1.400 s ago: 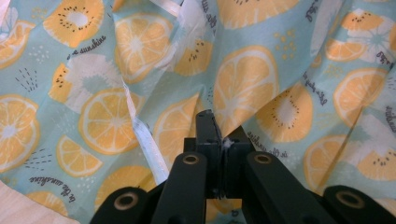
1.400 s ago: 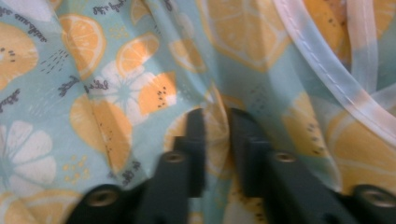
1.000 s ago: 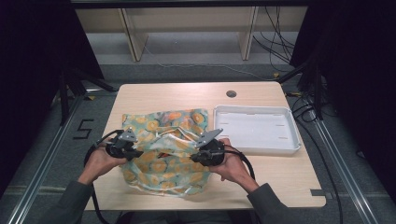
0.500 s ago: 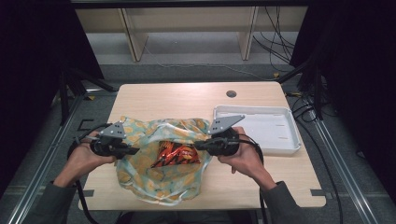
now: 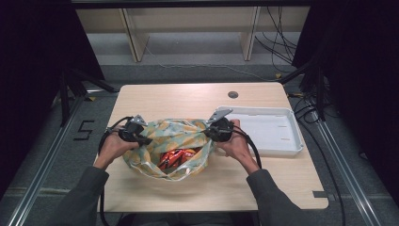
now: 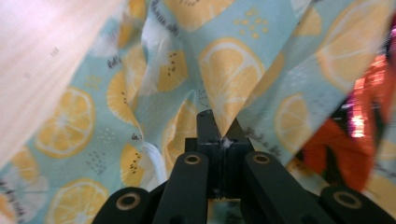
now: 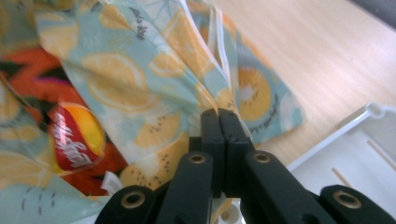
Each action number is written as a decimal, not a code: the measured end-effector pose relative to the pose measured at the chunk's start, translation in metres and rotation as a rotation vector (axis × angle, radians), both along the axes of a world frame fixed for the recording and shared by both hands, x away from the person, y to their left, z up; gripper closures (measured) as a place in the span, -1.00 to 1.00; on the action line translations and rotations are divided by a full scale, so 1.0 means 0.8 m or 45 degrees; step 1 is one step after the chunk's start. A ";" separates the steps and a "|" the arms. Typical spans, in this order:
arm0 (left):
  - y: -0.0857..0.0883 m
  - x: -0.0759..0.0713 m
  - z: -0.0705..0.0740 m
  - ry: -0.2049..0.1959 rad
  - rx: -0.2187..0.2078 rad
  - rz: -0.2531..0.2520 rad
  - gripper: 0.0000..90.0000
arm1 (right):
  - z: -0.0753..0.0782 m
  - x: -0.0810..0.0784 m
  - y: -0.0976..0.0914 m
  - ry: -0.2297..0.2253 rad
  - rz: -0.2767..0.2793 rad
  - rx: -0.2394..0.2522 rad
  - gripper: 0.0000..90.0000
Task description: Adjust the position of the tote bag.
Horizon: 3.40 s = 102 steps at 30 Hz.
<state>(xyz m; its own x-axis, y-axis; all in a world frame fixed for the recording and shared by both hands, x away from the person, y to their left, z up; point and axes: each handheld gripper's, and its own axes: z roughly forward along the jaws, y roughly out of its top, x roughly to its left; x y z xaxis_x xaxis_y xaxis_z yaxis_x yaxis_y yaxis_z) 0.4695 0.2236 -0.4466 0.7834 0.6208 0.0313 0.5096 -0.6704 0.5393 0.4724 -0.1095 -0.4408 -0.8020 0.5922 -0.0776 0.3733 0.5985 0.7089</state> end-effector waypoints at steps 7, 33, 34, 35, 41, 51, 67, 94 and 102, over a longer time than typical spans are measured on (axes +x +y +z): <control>-0.004 0.002 -0.023 0.016 0.021 0.021 0.99 | -0.029 0.001 0.011 0.025 0.047 -0.113 1.00; 0.026 0.005 -0.017 0.041 -0.060 0.137 0.99 | -0.045 -0.084 -0.001 0.342 0.214 -0.310 1.00; 0.028 0.006 -0.018 0.042 -0.062 0.140 0.99 | -0.045 -0.084 -0.001 0.342 0.214 -0.310 1.00; 0.030 0.006 -0.020 0.039 -0.074 0.160 0.99 | -0.048 -0.085 -0.003 0.345 0.214 -0.316 1.00; 0.025 0.003 -0.026 0.034 -0.044 0.134 0.98 | -0.049 -0.090 -0.005 0.359 0.235 -0.305 1.00; 0.016 -0.013 0.004 0.013 -0.057 0.115 0.37 | 0.013 -0.090 0.003 0.103 0.254 -0.028 0.91; -0.013 -0.064 0.012 0.054 -0.010 -0.123 0.85 | -0.016 -0.082 0.039 0.156 0.337 -0.173 0.98; -0.021 -0.116 -0.015 -0.016 0.049 -0.087 0.22 | 0.002 -0.056 0.018 0.082 0.161 -0.020 0.88; -0.041 -0.111 -0.024 -0.056 0.060 -0.076 0.15 | 0.015 -0.079 0.001 0.075 0.157 0.020 0.81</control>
